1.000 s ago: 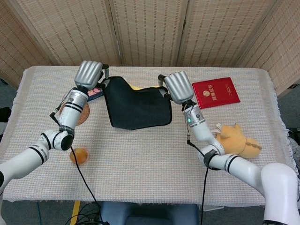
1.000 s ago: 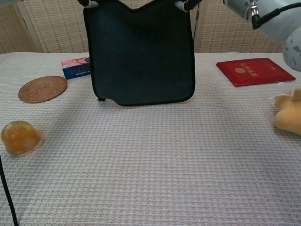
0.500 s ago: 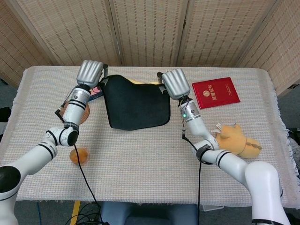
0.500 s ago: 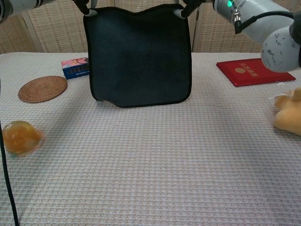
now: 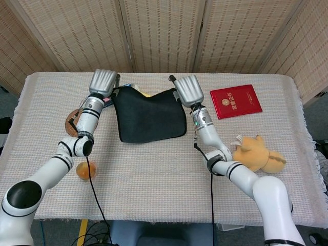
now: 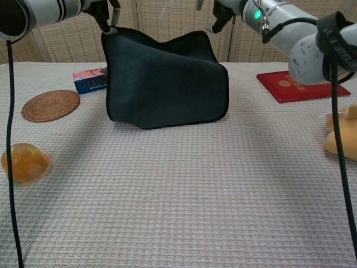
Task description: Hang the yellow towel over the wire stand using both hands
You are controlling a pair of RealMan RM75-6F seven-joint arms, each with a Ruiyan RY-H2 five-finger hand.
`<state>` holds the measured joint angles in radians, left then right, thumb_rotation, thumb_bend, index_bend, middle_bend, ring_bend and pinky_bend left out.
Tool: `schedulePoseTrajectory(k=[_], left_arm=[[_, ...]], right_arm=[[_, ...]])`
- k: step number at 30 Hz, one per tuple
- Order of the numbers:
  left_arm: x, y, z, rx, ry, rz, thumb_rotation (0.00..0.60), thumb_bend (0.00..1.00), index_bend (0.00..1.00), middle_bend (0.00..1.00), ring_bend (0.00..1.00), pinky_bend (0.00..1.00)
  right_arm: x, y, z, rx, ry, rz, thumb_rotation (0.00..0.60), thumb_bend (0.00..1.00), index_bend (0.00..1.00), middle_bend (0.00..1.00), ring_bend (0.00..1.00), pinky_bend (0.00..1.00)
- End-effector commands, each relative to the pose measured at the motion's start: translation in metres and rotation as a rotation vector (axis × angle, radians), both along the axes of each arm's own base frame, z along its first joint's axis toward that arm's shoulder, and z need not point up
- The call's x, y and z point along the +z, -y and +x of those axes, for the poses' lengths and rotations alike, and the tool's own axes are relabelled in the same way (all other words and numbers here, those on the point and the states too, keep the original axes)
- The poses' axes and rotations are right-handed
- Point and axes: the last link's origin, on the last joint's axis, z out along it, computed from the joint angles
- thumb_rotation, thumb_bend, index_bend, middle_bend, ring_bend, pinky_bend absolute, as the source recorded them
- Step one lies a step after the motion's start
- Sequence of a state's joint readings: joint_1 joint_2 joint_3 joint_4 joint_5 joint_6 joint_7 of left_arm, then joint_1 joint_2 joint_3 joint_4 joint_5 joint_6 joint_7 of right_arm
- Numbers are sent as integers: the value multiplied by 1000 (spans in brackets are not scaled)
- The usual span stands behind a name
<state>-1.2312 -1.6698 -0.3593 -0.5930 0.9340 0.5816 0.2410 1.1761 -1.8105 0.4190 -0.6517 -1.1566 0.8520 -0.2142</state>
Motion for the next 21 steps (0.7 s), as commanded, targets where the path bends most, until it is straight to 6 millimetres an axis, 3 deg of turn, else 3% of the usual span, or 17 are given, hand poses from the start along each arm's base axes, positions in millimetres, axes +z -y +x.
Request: schedulePoseTrajectory(k=[1, 5, 8, 11, 18, 20, 21], left_arm=[[-4, 0, 0, 8, -5, -5, 600, 367, 245, 990, 923, 1000], [-6, -1, -1, 19, -13, 3, 600, 263, 142, 965, 910, 1000], [-4, -3, -2, 31, -7, 18, 600, 130, 21, 921, 898, 1000], [-2, -4, -3, 53, -1, 29, 600, 37, 0, 864, 857, 999], [-3, -3, 3, 35, -14, 68, 600, 15, 0, 446, 539, 955], [-4, -2, 3, 28, -20, 78, 600, 3, 0, 296, 389, 863], [-5, -2, 3, 26, -26, 77, 600, 0, 0, 190, 277, 767]], right_arm=[[-3, 2, 1, -25, -2, 15, 600, 280, 15, 887, 1000, 1000], [-3, 3, 2, -35, -8, 17, 600, 161, 0, 872, 1000, 1000], [-1, 3, 1, -36, -2, 10, 600, 88, 0, 870, 1000, 1000], [1, 3, 0, -37, 2, 7, 600, 69, 0, 870, 1000, 1000], [4, 0, -1, -24, 3, 1, 600, 62, 0, 870, 1000, 1000], [6, 0, -1, -25, 6, 1, 600, 62, 0, 870, 1000, 1000], [7, 0, -2, -26, 7, 1, 600, 62, 0, 870, 1000, 1000]])
